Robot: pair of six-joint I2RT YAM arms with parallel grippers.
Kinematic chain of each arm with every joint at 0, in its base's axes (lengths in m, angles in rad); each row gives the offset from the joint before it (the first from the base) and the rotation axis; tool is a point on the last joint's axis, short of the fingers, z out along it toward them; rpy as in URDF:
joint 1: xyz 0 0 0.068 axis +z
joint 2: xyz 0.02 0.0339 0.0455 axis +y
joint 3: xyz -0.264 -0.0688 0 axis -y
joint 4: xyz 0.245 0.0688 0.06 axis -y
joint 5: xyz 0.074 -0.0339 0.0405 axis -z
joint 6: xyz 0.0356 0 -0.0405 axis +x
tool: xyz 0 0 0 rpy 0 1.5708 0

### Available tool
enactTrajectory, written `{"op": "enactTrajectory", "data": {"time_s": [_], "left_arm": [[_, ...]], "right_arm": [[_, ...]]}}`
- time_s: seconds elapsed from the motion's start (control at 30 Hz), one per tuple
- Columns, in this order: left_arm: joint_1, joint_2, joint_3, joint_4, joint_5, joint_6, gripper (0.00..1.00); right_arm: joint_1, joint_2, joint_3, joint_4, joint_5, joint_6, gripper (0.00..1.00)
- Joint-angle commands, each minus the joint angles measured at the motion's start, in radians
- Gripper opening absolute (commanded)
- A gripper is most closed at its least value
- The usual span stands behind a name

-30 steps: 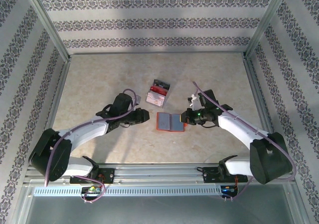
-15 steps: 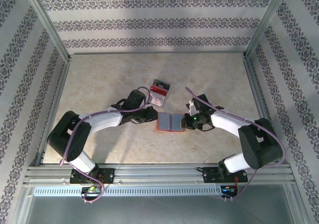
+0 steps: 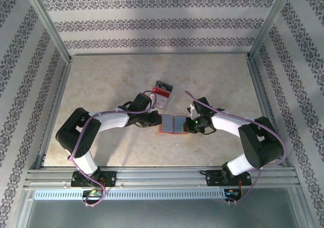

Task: Take the credit cards out of the card holder

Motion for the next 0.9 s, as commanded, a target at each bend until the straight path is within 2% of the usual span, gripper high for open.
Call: {"op": "enactTrajectory", "data": {"time_s": [0.0, 0.53, 0.87], "left_arm": [[-0.017, 0.025, 0.033, -0.008, 0.012, 0.017, 0.13], [-0.034, 0.062, 0.053, 0.004, 0.028, 0.015, 0.13], [-0.034, 0.079, 0.050, -0.012, 0.008, 0.020, 0.13]], "right_arm": [[0.015, 0.028, 0.000, -0.030, 0.054, -0.022, 0.00], [0.025, 0.032, 0.014, -0.038, 0.044, -0.018, 0.00], [0.008, -0.154, 0.066, -0.159, 0.107, -0.011, 0.01]]}}
